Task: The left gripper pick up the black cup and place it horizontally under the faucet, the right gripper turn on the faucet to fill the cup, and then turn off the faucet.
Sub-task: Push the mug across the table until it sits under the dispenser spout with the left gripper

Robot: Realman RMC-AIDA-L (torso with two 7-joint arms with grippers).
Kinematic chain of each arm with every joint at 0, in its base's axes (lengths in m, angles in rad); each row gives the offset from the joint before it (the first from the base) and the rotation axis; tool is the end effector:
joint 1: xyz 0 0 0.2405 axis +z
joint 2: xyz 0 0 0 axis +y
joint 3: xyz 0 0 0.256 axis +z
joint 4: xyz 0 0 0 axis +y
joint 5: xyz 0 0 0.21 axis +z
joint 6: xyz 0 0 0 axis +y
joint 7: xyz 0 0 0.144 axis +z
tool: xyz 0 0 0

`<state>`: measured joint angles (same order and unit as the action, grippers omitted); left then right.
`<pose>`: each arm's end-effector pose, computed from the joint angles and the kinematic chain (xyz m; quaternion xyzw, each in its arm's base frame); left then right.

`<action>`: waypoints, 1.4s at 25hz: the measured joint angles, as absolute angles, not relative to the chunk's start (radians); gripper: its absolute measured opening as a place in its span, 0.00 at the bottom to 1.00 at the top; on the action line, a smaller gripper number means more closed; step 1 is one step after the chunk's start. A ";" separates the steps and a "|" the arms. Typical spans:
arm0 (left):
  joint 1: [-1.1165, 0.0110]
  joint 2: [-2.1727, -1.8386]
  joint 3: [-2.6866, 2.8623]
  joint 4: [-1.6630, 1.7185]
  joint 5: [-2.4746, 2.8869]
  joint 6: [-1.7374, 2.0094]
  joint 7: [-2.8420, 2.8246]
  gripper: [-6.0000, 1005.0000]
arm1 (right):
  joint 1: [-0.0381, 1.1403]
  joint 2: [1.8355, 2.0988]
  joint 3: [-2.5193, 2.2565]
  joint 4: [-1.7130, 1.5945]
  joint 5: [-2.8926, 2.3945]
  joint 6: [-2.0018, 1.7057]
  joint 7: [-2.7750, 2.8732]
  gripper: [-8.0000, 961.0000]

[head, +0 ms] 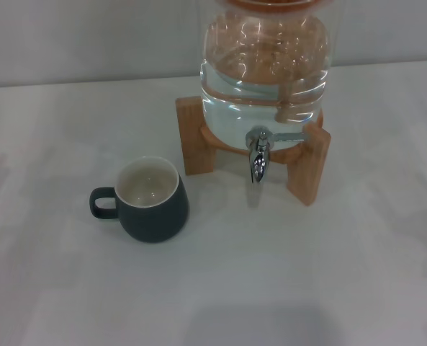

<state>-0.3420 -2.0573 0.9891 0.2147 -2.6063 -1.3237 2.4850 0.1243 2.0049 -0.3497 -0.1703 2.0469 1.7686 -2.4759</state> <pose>-0.3456 0.3150 0.0505 -0.6452 -0.2648 -0.4323 0.5715 0.3823 0.1992 0.1037 -0.6100 0.1791 0.4510 0.6264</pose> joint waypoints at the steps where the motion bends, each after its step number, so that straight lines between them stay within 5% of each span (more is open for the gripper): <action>1: -0.342 -2.058 0.989 0.215 -2.606 -1.324 2.485 0.84 | 0.123 2.005 -0.350 -0.170 2.047 1.769 -2.476 0.80; 17: -0.324 -2.066 0.993 0.216 -2.562 -1.351 2.464 0.84 | 0.118 2.004 -0.314 -0.221 2.052 1.768 -2.470 0.80; 35: -0.168 -2.077 0.992 0.309 -2.114 -1.351 2.290 0.84 | 0.162 2.002 -0.213 -0.410 2.051 1.691 -2.416 0.80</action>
